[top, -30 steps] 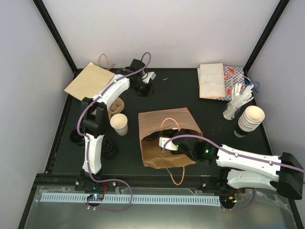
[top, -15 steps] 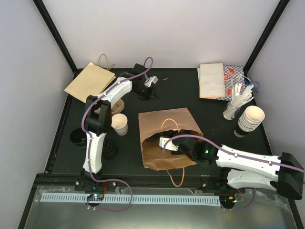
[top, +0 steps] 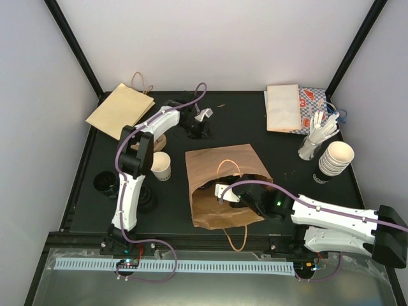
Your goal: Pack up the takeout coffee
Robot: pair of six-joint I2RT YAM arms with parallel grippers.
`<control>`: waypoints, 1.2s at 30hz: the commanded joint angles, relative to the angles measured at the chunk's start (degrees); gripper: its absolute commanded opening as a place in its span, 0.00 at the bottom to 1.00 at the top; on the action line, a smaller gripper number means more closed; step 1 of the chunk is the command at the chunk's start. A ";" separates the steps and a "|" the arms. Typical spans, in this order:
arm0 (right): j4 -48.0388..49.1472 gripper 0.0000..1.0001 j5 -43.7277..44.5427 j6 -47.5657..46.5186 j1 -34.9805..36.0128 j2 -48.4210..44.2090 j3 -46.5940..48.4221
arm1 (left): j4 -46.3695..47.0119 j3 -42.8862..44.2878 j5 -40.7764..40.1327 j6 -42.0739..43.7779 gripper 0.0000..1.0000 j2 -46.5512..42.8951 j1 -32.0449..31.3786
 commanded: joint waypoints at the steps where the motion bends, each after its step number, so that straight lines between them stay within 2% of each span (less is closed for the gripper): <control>1: -1.00 0.57 -0.59 0.83 0.29 -1.37 -0.38 | 0.44 1.73 4.21 0.94 0.01 2.35 -0.35; 11: -1.61 0.57 -1.03 1.05 0.29 -1.15 0.28 | -2.57 1.69 7.09 4.16 0.02 3.95 -0.87; 26: -3.45 0.57 -1.89 0.82 0.27 -1.74 1.56 | -6.97 1.44 5.26 9.64 0.02 5.73 -2.14; 36: -2.90 0.57 -0.67 0.48 0.29 -1.41 1.38 | -8.05 1.55 11.50 13.05 0.02 7.04 -3.00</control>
